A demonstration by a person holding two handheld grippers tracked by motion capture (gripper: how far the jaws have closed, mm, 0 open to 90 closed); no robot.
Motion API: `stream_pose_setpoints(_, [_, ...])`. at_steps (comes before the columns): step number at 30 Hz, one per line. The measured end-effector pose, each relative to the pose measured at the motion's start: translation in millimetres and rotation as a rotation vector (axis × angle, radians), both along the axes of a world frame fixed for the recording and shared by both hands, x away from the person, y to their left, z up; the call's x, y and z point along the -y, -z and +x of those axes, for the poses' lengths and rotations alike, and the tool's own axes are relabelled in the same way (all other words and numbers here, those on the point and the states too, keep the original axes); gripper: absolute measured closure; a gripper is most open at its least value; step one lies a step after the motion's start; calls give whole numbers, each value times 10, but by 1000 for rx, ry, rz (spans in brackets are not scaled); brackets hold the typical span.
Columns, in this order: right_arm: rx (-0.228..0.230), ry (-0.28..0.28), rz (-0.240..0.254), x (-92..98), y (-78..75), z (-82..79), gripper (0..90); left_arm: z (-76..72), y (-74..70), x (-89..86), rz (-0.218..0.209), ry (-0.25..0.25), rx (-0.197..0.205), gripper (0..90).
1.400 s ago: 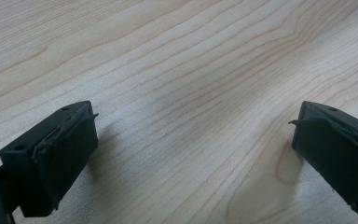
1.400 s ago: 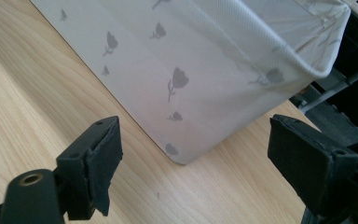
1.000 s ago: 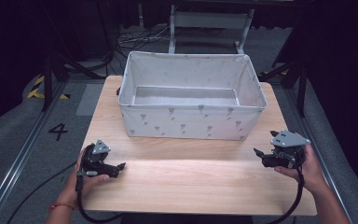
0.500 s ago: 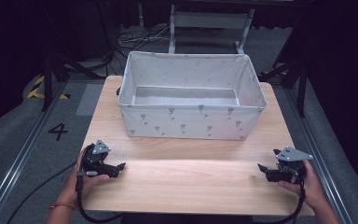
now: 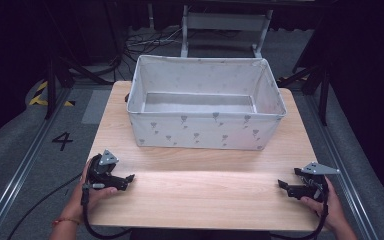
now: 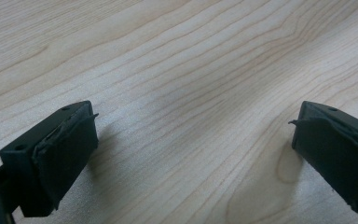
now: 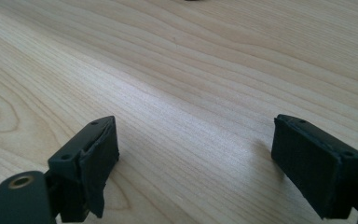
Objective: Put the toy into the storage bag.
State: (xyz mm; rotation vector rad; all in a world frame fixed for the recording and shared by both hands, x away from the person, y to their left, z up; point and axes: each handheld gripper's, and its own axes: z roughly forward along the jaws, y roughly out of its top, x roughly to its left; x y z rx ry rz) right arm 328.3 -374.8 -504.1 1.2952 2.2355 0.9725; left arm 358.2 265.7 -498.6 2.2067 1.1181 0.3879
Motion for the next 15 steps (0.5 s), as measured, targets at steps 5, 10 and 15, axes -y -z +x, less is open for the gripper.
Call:
stream_pose_setpoints(5, [0,11,0,-1,1,-2,146,-4,-2,1,2,-3,-2,5])
stream_pose_setpoints(10, [-1,14,-1,1,1,0,146,1,1,1,-4,-2,-3,4])
stream_pose_setpoints(15, [-2,17,-2,1,1,1,135,9,0,2,-1,0,-4,2])
